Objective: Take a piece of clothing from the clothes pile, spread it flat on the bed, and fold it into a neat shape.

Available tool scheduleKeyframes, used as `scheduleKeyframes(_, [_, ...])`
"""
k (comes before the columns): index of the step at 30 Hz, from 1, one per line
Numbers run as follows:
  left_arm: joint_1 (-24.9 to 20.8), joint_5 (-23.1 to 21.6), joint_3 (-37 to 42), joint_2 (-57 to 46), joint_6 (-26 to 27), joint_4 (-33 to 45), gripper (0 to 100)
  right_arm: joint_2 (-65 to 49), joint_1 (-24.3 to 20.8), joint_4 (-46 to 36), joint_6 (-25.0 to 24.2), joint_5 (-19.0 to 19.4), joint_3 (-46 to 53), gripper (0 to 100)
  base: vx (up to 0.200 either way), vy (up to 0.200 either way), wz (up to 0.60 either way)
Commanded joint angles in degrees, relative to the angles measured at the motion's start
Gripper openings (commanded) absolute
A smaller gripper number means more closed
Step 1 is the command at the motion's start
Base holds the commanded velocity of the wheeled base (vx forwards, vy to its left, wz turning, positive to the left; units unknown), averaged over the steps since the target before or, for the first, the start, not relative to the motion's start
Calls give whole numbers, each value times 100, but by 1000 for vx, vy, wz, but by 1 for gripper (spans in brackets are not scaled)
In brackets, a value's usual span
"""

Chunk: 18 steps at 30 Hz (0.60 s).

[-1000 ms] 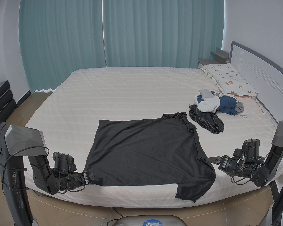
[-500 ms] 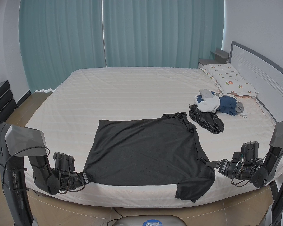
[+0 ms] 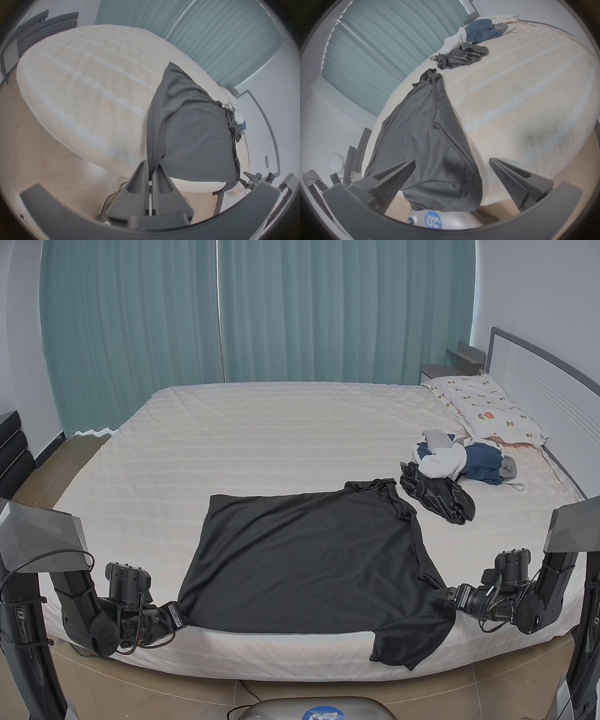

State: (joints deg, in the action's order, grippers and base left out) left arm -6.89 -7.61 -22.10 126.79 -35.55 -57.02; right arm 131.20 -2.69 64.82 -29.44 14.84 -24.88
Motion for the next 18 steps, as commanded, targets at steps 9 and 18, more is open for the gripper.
scheduleKeyframes(9, [-14,-22,74,-32,-119,-3,0,108,-12,-92,-62,-262,-1115,100,0,0,0])
scheduleKeyframes(18, [-32,-22,74,3,-128,-3,0,-6,-583,-110,-580,-411,-1362,100,0,0,0])
